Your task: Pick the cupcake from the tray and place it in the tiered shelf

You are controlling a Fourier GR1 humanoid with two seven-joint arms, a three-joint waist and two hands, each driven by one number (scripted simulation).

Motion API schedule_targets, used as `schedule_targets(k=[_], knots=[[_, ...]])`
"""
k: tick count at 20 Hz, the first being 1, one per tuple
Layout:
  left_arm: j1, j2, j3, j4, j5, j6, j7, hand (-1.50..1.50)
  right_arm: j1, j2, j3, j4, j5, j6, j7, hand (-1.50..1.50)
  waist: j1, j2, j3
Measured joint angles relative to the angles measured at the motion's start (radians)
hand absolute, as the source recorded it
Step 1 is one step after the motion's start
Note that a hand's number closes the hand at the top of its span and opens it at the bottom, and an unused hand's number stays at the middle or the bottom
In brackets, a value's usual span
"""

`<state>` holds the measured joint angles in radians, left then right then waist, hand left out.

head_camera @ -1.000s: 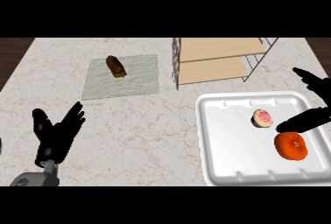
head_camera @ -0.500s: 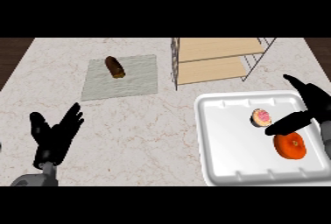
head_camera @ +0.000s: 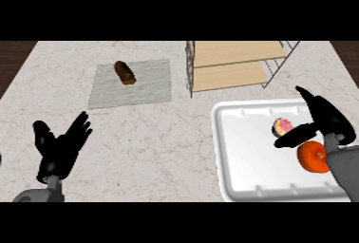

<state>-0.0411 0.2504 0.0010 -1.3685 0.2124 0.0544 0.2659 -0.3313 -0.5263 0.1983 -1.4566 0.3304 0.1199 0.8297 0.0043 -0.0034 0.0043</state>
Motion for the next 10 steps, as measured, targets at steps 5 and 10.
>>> schedule_targets(k=[5, 10], knots=[[0.010, -0.010, 0.012, -0.006, -0.014, -0.014, -0.011, 0.00, 0.035, 0.037, -0.014, 0.052, 0.091, -0.023, -0.049, -1.50, -0.002, 0.000, -0.001], [0.023, -0.029, 0.009, -0.038, -0.033, -0.007, 0.019, 0.00, 0.006, 0.071, -0.038, 0.125, 0.160, -0.025, -0.088, -1.50, 0.000, 0.001, -0.001]])
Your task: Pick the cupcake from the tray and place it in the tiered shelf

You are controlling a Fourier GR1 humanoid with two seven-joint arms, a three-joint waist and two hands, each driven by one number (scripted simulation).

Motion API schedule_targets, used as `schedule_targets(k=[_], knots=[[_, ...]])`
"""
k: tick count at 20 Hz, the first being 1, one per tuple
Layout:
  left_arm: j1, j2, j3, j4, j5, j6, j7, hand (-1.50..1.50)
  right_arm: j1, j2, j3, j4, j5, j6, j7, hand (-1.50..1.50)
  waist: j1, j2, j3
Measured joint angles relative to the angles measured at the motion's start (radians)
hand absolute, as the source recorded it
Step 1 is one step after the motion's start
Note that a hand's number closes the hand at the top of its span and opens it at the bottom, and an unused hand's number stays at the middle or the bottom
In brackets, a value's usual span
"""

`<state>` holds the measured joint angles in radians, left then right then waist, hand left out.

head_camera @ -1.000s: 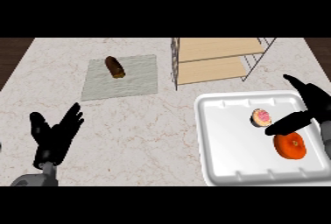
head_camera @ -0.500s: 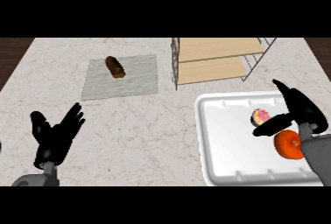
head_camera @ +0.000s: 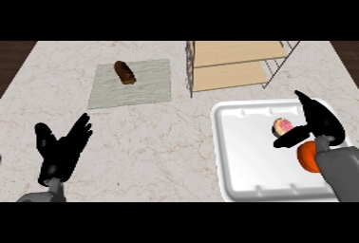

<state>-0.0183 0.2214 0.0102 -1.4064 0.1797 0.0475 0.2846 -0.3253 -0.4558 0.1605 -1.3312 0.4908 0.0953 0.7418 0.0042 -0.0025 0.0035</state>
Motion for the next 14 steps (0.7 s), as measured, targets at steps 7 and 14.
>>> schedule_targets(k=[7, 14], knots=[[-0.019, -0.005, 0.030, 0.032, -0.012, -0.027, -0.011, 0.00, -0.035, 0.072, -0.045, 0.130, 0.077, -0.061, -0.118, -1.50, 0.000, 0.000, 0.000], [-0.027, -0.006, 0.050, 0.044, -0.016, -0.049, -0.014, 0.00, -0.062, 0.083, -0.057, 0.246, 0.103, -0.023, -0.243, 1.50, 0.001, -0.003, -0.002]])
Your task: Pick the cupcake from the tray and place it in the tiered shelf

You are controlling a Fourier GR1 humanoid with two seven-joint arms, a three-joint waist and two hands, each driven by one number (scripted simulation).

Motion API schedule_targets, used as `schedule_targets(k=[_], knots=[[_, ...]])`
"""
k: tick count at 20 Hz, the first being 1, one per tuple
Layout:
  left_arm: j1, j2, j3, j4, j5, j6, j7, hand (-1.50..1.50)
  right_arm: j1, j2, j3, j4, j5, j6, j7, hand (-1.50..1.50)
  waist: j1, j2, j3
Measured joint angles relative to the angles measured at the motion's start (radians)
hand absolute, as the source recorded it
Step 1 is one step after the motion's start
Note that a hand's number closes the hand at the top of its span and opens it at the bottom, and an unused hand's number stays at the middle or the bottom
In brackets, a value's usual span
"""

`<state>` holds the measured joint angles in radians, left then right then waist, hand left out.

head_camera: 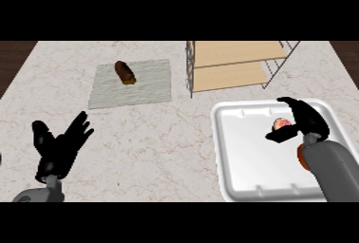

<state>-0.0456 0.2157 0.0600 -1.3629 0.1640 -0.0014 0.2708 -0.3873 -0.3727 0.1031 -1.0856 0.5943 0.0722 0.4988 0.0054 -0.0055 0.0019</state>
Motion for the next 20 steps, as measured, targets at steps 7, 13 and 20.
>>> schedule_targets(k=[7, 13, 20], knots=[[0.006, -0.016, -0.003, -0.005, -0.015, 0.005, -0.002, 0.00, 0.017, 0.002, 0.030, -0.001, 0.021, 0.054, -0.102, 1.50, -0.005, -0.007, -0.008], [-0.005, -0.026, 0.003, 0.001, -0.030, 0.016, 0.002, 0.00, 0.038, 0.050, 0.045, -0.090, 0.033, 0.037, -0.140, 1.50, -0.008, -0.005, -0.003], [-0.007, -0.021, 0.009, 0.007, -0.022, -0.002, -0.008, 0.00, -0.018, 0.242, 0.266, -0.235, 0.077, 0.116, -0.112, 1.50, 0.003, -0.002, 0.001]])
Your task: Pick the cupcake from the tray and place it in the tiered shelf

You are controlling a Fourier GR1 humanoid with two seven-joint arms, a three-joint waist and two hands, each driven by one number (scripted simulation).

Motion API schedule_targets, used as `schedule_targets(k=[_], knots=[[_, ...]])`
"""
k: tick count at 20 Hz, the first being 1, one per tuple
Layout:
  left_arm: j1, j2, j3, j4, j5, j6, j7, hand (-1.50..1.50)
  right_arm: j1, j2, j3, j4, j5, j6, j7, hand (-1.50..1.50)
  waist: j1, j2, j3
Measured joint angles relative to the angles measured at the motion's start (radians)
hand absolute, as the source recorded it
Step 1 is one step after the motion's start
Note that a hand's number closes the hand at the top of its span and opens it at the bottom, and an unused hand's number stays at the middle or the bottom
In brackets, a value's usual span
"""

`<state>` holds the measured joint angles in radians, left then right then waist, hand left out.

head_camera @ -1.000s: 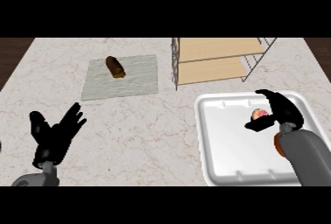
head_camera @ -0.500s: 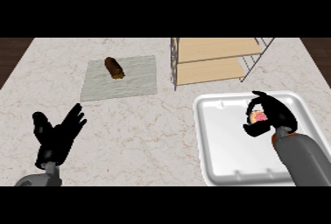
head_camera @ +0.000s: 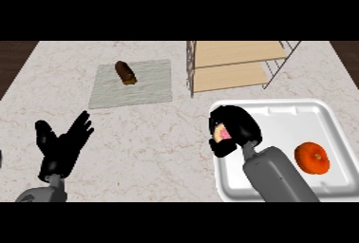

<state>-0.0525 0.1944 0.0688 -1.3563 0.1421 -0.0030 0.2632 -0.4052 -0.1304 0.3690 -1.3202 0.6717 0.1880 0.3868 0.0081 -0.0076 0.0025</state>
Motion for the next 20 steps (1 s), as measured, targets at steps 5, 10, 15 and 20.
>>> schedule_targets(k=[5, 10, 15, 20], knots=[[0.005, -0.003, 0.006, -0.007, 0.002, 0.008, 0.015, 0.00, -0.038, 0.089, 0.081, -0.212, 0.008, -0.005, 0.119, 1.50, -0.010, -0.002, 0.001], [0.008, 0.005, 0.015, -0.012, 0.004, 0.006, 0.026, 0.00, -0.092, 0.109, 0.078, -0.466, 0.053, 0.029, 0.284, 1.50, -0.019, -0.003, -0.001], [0.014, 0.005, 0.012, -0.019, -0.002, 0.002, 0.021, 0.00, -0.225, 0.119, -0.016, -0.671, 0.043, 0.151, 0.498, 1.50, -0.019, -0.003, -0.001], [0.021, -0.003, 0.004, -0.034, -0.007, -0.002, 0.019, 0.00, -0.386, 0.097, -0.179, -0.710, -0.013, 0.223, 0.557, 1.50, -0.012, 0.000, -0.001]])
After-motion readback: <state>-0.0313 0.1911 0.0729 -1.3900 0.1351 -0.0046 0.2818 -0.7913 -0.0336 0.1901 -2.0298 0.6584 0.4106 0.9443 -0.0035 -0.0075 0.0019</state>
